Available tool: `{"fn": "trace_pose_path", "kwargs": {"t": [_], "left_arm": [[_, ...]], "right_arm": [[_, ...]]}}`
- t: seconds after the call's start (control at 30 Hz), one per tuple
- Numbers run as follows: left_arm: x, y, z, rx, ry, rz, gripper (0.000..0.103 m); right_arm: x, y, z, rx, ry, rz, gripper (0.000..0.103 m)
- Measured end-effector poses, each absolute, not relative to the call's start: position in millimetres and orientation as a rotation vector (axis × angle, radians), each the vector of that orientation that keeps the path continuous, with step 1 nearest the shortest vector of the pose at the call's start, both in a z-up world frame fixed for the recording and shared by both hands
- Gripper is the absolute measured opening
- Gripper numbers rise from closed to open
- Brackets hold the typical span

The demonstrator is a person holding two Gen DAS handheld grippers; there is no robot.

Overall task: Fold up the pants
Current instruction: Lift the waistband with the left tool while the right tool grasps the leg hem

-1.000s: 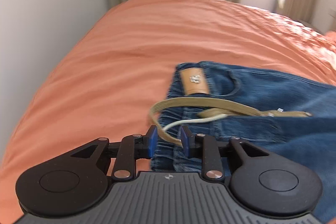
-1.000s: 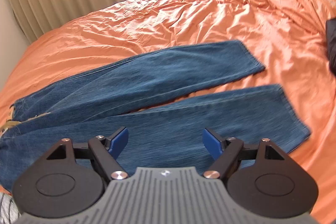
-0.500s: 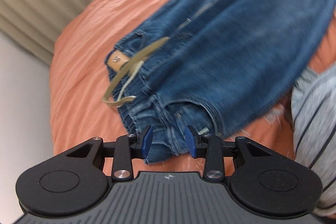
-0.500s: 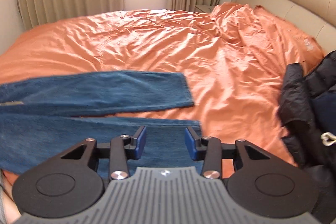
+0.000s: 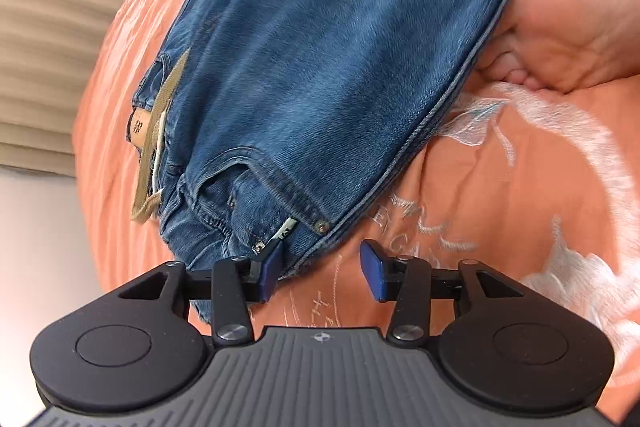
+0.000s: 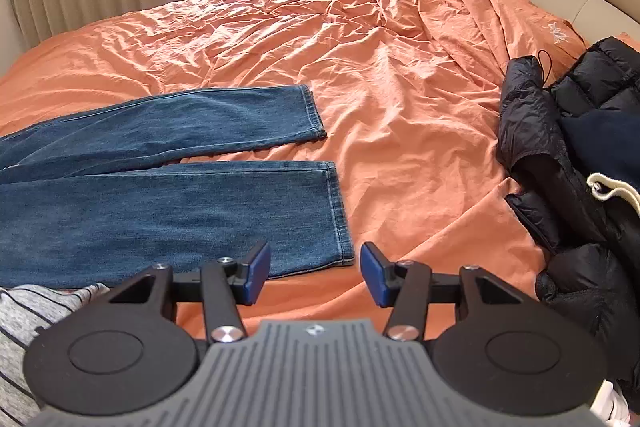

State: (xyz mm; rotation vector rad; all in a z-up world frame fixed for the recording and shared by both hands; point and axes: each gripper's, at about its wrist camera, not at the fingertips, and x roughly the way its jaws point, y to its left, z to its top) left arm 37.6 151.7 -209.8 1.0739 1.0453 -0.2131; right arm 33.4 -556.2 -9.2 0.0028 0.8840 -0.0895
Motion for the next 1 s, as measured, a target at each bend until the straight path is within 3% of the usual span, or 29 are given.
{"fn": "trace_pose_path", "kwargs": {"t": [0.07,0.17,0.3,0.4,0.67,0.8,1.0], "left_arm": [[41,149,-215,1.061,1.042,-0.161,0.051],[45,150,-208,0.976,1.052,-0.106,0.035],[52,157,-184,0.850,1.043,-0.042,0.018],[59,160,-166,0.733,1.012,0.022,0.012],[77,166,-122,0.447,0.995,0.112,0.011],[82,163,-116,0.419,1.018,0.127,0.011],[101,163,-111,0.403,1.049,0.135,0.011]], "right_arm": [[32,-554,-7,-0.039,0.883,-0.028,0.047],[31,-549,-7,-0.140,0.886,0.072,0.046],[35,-544,-15,-0.320,0.916,0.148,0.034],[40,-536,-31,-0.513,0.941,0.207,0.033],[63,-518,-108,-0.880,0.964,0.362,0.029],[77,-514,-137,-0.962,0.960,0.403,0.022],[87,-506,-181,-1.206,0.953,0.463,0.022]]}}
